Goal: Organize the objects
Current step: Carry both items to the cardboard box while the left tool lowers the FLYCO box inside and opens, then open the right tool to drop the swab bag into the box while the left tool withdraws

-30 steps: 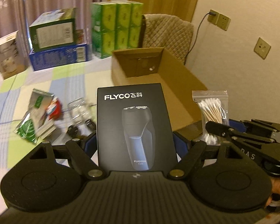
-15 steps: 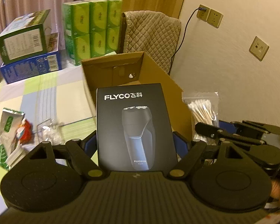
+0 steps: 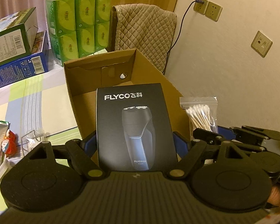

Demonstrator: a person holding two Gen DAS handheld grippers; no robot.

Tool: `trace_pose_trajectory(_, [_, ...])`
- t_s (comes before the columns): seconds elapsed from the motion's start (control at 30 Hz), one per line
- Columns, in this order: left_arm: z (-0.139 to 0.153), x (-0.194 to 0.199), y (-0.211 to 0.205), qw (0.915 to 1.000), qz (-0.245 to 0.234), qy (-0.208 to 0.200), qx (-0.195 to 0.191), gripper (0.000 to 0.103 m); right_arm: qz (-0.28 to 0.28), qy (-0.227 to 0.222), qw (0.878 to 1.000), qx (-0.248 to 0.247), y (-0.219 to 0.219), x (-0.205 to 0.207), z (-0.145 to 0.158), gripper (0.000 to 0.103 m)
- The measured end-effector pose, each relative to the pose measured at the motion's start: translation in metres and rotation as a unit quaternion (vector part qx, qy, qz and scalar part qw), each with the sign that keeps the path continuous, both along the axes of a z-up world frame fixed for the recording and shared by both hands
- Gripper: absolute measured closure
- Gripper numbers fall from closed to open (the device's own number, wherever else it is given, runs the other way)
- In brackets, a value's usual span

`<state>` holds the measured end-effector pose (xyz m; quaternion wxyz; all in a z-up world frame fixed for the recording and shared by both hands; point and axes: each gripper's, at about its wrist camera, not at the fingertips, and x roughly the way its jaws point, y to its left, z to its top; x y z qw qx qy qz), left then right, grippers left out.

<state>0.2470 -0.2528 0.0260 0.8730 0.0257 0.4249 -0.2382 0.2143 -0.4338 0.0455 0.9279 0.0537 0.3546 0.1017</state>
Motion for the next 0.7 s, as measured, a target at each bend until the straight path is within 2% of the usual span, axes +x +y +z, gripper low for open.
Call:
trace_pose_trajectory(0.13, [-0.002, 0.004, -0.002, 1.0, 0.003, -0.002, -0.003, 0.023, -0.004, 0.003, 1.0, 0.001, -0.001, 0.002, -0.001, 0.083])
trace_pose_trajectory(0.23, [-0.003, 0.009, 0.0, 0.9998, 0.016, -0.001, -0.008, 0.014, -0.007, 0.003, 1.0, 0.003, -0.001, 0.002, 0.0, 0.083])
trace_pose_trajectory(0.7, [0.007, -0.008, 0.037, 0.9984, 0.051, -0.01, -0.02, 0.014, 0.001, 0.001, 1.0, 0.01, 0.007, 0.001, 0.002, 0.083])
